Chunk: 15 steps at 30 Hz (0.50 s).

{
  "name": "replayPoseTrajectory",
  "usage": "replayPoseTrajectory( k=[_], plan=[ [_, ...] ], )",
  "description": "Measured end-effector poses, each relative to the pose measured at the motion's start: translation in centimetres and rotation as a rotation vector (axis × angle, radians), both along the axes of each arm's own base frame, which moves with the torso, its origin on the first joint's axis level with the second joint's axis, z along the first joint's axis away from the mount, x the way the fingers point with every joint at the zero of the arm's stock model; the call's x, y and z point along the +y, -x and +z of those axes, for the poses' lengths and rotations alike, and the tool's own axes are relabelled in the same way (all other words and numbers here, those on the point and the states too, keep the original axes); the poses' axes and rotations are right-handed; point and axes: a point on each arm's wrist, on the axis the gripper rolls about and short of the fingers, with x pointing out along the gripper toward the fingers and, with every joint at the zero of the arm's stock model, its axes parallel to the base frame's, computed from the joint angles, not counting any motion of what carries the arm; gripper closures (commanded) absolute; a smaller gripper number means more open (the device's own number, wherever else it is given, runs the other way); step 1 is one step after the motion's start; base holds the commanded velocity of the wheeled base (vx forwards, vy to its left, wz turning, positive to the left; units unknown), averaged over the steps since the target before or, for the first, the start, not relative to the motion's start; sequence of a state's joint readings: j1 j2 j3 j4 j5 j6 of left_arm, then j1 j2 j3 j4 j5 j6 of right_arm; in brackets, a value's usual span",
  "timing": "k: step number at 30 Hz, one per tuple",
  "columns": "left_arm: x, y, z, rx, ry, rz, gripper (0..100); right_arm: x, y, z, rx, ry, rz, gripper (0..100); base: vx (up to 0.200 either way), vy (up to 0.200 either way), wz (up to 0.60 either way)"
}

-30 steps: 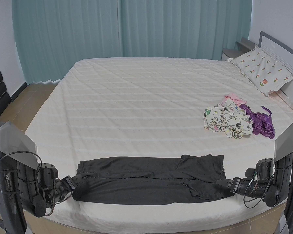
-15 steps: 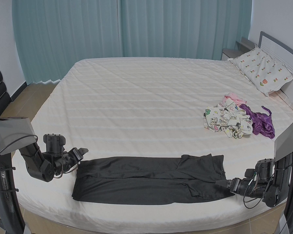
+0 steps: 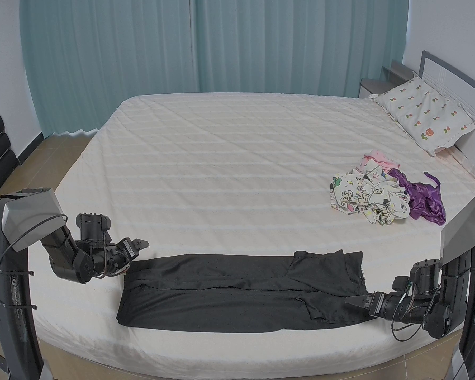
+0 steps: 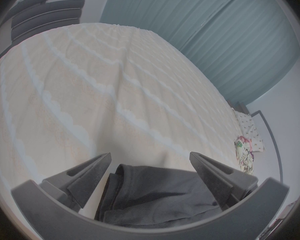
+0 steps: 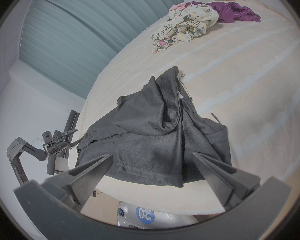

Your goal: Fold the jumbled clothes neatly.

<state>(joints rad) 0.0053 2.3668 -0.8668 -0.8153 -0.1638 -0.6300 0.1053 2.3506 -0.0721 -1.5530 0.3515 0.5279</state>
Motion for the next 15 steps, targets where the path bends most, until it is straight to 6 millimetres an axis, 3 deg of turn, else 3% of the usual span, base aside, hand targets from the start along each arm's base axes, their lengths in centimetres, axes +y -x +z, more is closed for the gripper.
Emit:
replayPoseTrajectory(
  k=[15],
  plan=[
    [-0.91, 0.34, -0.78, 0.018, -0.026, -0.035, 0, 0.05, 0.00, -0.02, 0.000, 0.001, 0.003, 0, 0.000, 0.000, 0.00]
  ],
)
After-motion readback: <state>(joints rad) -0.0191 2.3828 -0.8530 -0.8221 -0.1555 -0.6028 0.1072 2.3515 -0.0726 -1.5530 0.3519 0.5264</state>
